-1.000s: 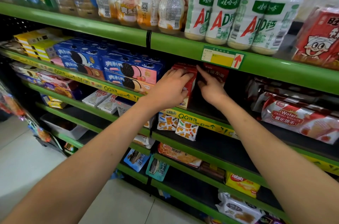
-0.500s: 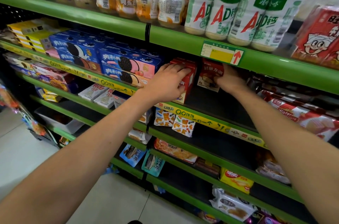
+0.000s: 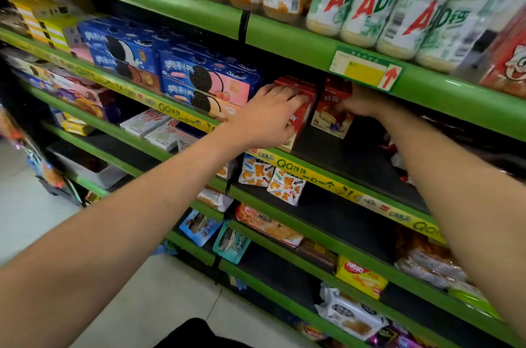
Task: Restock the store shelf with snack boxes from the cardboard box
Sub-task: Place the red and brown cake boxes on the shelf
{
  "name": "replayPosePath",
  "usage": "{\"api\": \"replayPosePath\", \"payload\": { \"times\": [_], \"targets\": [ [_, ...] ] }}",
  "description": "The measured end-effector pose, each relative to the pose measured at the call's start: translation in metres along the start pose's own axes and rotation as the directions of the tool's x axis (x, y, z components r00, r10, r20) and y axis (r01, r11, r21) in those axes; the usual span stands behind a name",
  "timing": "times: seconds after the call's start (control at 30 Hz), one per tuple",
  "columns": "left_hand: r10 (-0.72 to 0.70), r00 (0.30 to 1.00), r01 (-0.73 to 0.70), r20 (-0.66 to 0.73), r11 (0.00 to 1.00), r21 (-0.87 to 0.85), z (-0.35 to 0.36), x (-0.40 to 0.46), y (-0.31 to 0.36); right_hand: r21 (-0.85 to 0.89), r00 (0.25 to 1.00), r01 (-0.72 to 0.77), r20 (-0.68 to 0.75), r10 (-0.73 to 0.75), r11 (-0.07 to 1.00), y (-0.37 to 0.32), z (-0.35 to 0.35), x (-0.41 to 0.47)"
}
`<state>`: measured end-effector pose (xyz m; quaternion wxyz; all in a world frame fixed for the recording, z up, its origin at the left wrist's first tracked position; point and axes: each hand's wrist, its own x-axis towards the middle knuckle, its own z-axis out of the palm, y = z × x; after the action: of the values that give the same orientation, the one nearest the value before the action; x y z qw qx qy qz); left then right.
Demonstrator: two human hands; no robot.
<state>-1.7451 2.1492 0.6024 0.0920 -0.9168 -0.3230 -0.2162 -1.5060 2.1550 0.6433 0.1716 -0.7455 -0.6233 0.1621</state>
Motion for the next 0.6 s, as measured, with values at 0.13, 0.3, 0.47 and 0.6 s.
{"api": "replayPosePath", "payload": {
  "times": [0.13, 0.3, 0.47, 0.6],
  "targets": [
    [0.008, 1.000, -0.007, 0.012, 1.000, -0.004, -0.001, 0.001, -0.003, -0.109, 0.983, -0.060, 0.164, 0.078, 0.992, -0.003, -0.007, 0.006],
    [0.016, 1.000, -0.016, 0.016, 1.000, 0.005, -0.002, 0.003, -0.002, -0.043, 0.973, -0.099, 0.204, 0.106, 0.994, -0.003, -0.012, 0.006],
    [0.013, 1.000, -0.013, 0.016, 1.000, 0.021, -0.005, 0.007, 0.000, -0.099, 0.940, -0.146, 0.295, 0.169, 0.984, -0.019, -0.013, 0.006],
    [-0.002, 0.998, 0.002, 0.071, 1.000, 0.006, -0.009, 0.008, 0.000, -0.035, 0.983, -0.061, 0.171, 0.066, 0.998, -0.011, -0.011, -0.004]
  ]
}}
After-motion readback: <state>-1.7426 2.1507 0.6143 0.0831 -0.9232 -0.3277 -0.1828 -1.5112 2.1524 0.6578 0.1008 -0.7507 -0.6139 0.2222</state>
